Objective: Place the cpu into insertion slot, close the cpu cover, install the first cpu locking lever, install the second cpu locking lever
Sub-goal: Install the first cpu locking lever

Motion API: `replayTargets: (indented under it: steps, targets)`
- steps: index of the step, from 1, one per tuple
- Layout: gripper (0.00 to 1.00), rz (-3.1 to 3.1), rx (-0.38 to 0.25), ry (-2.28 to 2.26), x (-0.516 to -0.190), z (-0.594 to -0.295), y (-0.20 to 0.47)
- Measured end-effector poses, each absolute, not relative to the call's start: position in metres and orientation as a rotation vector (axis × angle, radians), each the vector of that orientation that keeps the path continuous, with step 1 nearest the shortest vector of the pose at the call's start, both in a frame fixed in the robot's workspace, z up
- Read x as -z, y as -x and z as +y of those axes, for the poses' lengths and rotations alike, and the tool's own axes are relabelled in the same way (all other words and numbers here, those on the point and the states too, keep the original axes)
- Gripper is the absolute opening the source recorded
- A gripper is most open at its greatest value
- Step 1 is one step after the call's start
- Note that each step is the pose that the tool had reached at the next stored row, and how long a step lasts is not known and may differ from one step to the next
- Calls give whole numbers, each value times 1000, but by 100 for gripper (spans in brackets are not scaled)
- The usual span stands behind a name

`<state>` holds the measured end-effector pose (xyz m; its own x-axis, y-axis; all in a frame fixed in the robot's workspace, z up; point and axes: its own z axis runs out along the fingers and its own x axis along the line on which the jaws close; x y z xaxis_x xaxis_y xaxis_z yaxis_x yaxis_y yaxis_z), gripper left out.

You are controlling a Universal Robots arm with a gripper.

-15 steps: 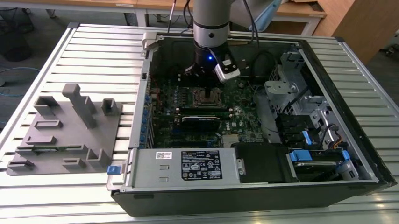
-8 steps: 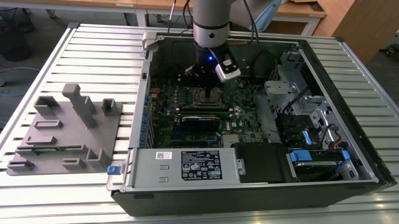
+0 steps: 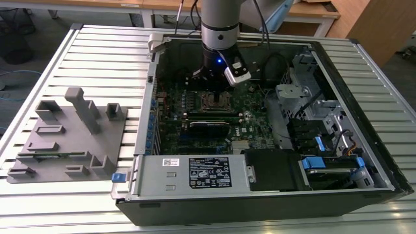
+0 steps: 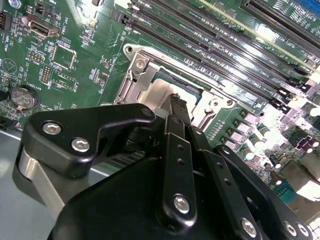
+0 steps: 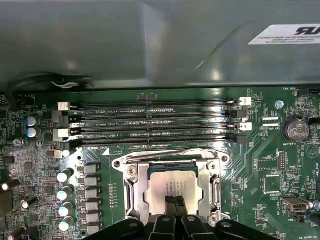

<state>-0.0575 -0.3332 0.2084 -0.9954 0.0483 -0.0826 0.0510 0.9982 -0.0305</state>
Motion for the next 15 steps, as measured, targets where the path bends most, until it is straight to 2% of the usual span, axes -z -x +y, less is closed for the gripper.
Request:
replayTargets:
  steps: [15]
  targets:
    - [11, 3073, 49, -76, -208, -333, 58]
